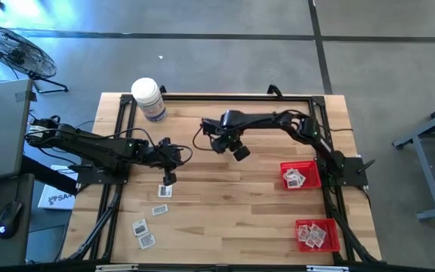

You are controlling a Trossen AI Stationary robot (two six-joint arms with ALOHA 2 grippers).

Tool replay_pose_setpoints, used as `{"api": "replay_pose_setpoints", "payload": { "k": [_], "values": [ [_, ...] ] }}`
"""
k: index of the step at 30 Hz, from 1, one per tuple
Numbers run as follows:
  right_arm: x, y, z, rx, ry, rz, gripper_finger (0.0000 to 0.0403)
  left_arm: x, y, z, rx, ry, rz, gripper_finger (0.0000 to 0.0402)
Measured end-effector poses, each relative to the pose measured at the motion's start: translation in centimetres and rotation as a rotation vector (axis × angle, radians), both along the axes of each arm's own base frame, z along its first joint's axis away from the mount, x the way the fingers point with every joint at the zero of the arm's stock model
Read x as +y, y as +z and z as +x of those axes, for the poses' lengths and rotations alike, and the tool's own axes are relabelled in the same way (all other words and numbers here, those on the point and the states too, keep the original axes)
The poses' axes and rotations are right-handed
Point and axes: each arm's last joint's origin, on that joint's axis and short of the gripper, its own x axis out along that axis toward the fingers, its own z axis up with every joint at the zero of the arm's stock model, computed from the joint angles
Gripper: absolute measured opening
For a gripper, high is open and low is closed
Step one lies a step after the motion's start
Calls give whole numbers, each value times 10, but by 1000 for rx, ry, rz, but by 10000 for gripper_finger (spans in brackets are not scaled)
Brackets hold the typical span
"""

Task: Pick & Place First Aid Supplies
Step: Put the orange ointment pack into the bottom red basket

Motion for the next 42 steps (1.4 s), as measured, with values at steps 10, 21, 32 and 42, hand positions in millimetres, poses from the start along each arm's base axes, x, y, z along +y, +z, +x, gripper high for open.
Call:
{"api": "replay_pose_setpoints", "payload": {
  "k": [10, 21, 32, 42],
  "values": [
    [9, -14, -2, 74, 167, -74, 85, 1, 0, 0, -3, 32, 40, 0],
    [19, -48, -17, 210, 288, -285, 76, 2, 0, 0, -5, 36, 45, 0],
    [23, -39, -9, 168, 270, -250, 48, 3, 1, 0, -8, 61, 72, 0],
    [28, -38, -9, 214, 332, -323, 40, 3, 1, 0, -8, 62, 72, 0]
  ]
}}
